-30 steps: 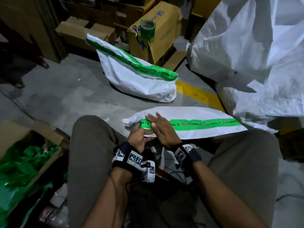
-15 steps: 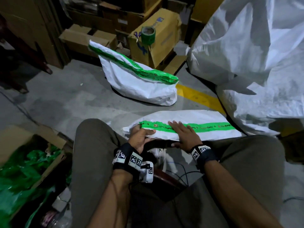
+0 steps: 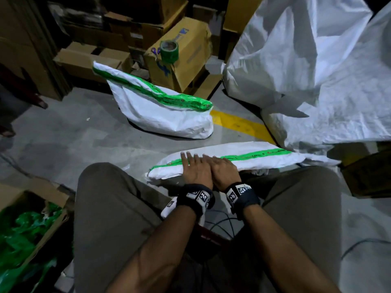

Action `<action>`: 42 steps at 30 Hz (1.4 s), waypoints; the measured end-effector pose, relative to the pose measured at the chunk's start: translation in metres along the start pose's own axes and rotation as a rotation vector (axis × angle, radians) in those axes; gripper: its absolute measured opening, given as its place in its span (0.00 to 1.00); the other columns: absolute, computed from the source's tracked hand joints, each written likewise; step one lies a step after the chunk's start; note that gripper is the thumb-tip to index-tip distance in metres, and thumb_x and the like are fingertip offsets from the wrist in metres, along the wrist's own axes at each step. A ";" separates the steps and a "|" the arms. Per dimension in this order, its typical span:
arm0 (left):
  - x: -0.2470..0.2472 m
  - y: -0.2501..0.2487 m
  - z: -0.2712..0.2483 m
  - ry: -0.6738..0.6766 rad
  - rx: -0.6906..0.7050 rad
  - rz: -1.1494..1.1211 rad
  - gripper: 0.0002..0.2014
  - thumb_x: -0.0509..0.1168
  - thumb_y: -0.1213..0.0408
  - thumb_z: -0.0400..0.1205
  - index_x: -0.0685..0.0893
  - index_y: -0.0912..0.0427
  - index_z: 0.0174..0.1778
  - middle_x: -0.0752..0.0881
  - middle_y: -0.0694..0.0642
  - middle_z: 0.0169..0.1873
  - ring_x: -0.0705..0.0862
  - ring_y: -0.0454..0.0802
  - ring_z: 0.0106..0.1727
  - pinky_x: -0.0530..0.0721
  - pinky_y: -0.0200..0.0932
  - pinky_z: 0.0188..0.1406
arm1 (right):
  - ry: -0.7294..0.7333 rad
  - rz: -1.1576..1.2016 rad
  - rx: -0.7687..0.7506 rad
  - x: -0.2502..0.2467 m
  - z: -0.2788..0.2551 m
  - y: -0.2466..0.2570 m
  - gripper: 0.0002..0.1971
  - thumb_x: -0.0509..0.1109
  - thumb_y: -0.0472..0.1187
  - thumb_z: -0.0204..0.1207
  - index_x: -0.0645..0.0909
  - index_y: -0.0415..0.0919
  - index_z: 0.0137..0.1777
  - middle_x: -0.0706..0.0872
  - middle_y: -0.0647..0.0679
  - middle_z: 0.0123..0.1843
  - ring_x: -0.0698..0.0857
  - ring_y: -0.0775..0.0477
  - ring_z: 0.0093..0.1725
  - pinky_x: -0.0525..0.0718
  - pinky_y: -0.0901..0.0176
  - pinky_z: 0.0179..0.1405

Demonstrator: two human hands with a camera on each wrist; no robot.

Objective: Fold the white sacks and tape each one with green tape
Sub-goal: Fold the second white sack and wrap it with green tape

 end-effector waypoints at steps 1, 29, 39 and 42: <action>0.003 -0.001 0.000 -0.013 0.013 0.001 0.25 0.51 0.59 0.89 0.68 0.55 0.84 0.72 0.60 0.80 0.61 0.66 0.85 0.43 0.69 0.85 | 0.072 0.073 0.021 0.003 -0.001 -0.005 0.32 0.60 0.49 0.68 0.81 0.39 0.73 0.89 0.39 0.65 0.89 0.36 0.61 0.85 0.44 0.60; 0.049 0.024 0.008 0.040 0.058 -0.082 0.24 0.46 0.61 0.91 0.66 0.41 0.84 0.60 0.56 0.87 0.53 0.66 0.87 0.42 0.66 0.85 | 0.756 0.261 0.516 0.073 -0.011 -0.108 0.32 0.41 0.63 0.88 0.49 0.55 0.89 0.48 0.48 0.91 0.48 0.36 0.89 0.44 0.29 0.84; 0.043 0.029 0.003 0.043 0.042 -0.120 0.30 0.43 0.62 0.85 0.66 0.40 0.84 0.60 0.55 0.87 0.54 0.64 0.87 0.42 0.64 0.85 | 0.817 -0.040 0.582 0.084 -0.024 -0.221 0.36 0.41 0.73 0.79 0.56 0.61 0.86 0.52 0.52 0.90 0.50 0.36 0.88 0.46 0.20 0.81; 0.044 0.032 0.003 0.023 0.041 -0.146 0.29 0.46 0.62 0.85 0.70 0.40 0.82 0.64 0.56 0.86 0.57 0.65 0.87 0.45 0.65 0.85 | 0.835 0.122 0.500 0.070 -0.008 -0.192 0.41 0.43 0.80 0.77 0.58 0.62 0.86 0.53 0.51 0.89 0.51 0.41 0.89 0.42 0.39 0.86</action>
Point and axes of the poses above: each hand's wrist, its own z-axis towards the middle knuckle, its own x-axis out of the palm, y = z × x, the point moved 5 cm from there along z, towards the middle knuckle
